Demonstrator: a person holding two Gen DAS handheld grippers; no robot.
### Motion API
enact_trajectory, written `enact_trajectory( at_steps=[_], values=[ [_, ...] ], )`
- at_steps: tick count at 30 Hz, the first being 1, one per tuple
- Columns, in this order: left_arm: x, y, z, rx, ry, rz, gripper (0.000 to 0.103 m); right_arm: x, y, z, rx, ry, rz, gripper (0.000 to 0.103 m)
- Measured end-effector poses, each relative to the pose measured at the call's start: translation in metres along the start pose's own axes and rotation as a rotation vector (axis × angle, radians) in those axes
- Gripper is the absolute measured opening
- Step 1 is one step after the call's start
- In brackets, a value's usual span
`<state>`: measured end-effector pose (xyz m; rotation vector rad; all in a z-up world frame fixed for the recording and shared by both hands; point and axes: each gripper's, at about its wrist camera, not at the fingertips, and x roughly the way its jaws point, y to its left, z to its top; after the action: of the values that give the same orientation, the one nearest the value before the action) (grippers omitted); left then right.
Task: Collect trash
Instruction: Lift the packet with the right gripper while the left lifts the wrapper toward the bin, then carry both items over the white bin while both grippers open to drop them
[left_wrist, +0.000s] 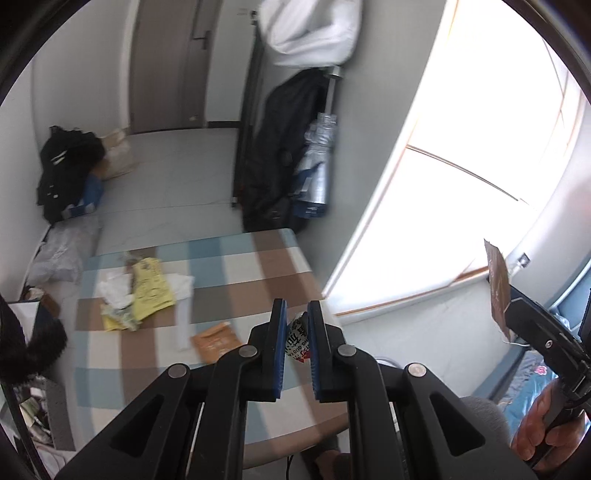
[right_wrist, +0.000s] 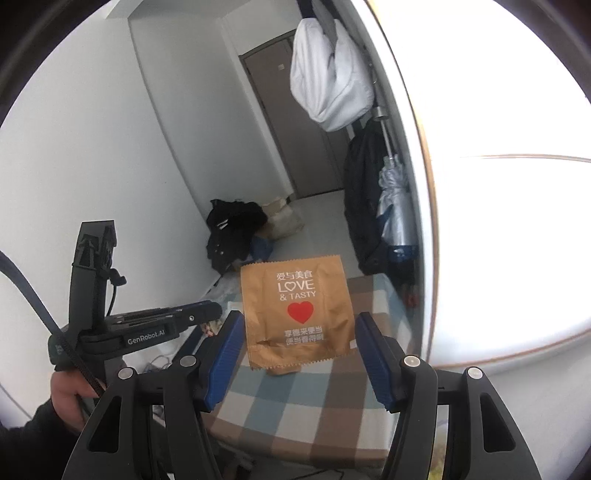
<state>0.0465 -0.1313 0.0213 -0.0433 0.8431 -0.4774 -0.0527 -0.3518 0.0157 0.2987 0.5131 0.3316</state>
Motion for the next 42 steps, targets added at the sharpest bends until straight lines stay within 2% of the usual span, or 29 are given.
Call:
enact_trajectory(
  at_steps=[4, 9, 13, 16, 22, 30, 39, 42],
  values=[
    [0.021, -0.036, 0.002, 0.052, 0.028, -0.069, 0.007, -0.03, -0.033, 0.003, 0.042, -0.042, -0.061, 0.061],
    [0.054, -0.079, -0.002, 0.118, 0.089, -0.144, 0.007, -0.062, -0.083, -0.008, 0.104, -0.068, -0.184, 0.061],
    [0.088, -0.11, -0.011, 0.179, 0.17, -0.165, 0.007, -0.073, -0.125, -0.029, 0.179, -0.038, -0.266, 0.061],
    [0.109, -0.123, -0.017, 0.205, 0.224, -0.193, 0.007, -0.073, -0.15, -0.047, 0.235, -0.005, -0.292, 0.061],
    [0.166, -0.143, -0.036, 0.244, 0.371, -0.228, 0.007, -0.055, -0.191, -0.09, 0.311, 0.083, -0.334, 0.061],
    [0.235, -0.165, -0.063, 0.367, 0.545, -0.183, 0.007, -0.014, -0.237, -0.16, 0.466, 0.223, -0.344, 0.059],
    [0.267, -0.187, -0.077, 0.379, 0.649, -0.211, 0.007, 0.031, -0.256, -0.22, 0.567, 0.358, -0.306, 0.059],
    [0.275, -0.194, -0.082, 0.382, 0.676, -0.25, 0.007, 0.048, -0.262, -0.238, 0.602, 0.399, -0.297, 0.059]
  ],
)
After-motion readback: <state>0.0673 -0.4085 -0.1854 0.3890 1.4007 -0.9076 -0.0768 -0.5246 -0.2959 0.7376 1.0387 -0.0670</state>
